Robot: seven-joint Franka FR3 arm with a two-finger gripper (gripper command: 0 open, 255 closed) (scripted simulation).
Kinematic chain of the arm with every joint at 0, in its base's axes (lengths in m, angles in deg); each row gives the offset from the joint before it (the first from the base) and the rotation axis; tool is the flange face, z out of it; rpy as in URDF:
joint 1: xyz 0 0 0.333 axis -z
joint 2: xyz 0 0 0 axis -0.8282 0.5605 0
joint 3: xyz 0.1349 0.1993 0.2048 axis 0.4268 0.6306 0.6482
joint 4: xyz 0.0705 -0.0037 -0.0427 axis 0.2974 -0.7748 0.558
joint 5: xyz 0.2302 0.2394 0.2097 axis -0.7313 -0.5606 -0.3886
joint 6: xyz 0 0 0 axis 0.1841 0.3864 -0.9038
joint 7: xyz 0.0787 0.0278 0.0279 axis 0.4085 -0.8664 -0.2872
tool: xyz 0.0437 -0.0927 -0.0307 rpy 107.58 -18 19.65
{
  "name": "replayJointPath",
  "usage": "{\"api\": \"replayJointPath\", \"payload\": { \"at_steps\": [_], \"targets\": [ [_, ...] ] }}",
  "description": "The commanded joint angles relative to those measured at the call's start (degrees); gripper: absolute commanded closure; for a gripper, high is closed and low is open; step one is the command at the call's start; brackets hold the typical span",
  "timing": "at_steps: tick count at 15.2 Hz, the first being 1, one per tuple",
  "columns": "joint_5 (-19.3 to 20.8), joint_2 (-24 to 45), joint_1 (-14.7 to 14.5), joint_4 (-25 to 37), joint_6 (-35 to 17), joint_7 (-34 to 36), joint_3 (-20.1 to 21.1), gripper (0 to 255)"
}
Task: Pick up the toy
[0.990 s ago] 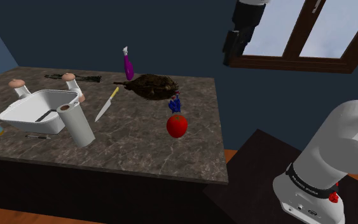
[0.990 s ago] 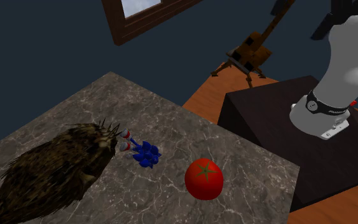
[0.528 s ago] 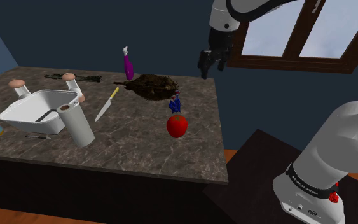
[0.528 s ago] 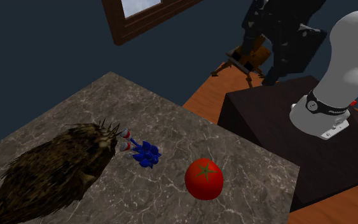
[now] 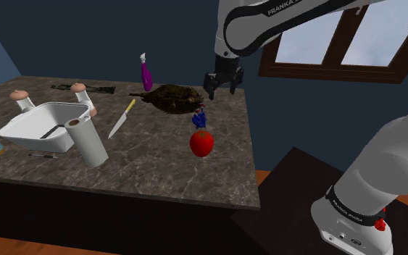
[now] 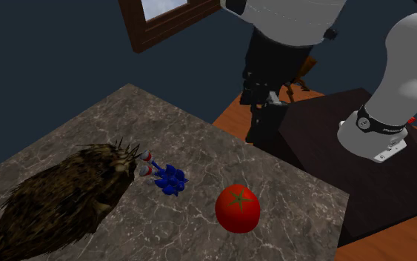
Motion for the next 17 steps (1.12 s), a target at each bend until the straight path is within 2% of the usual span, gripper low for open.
{"api": "replayJointPath", "payload": {
  "at_steps": [1, 8, 17],
  "targets": [
    [1.28, 4.54, 0.91, 1.78, -2.66, 3.77, 0.62, 0],
    [7.19, 20.19, 2.17, 10.08, -9.19, 16.79, 0.58, 0],
    [11.95, 39.63, 0.65, 25.20, -12.92, 30.02, -3.75, 0]
  ]
}}
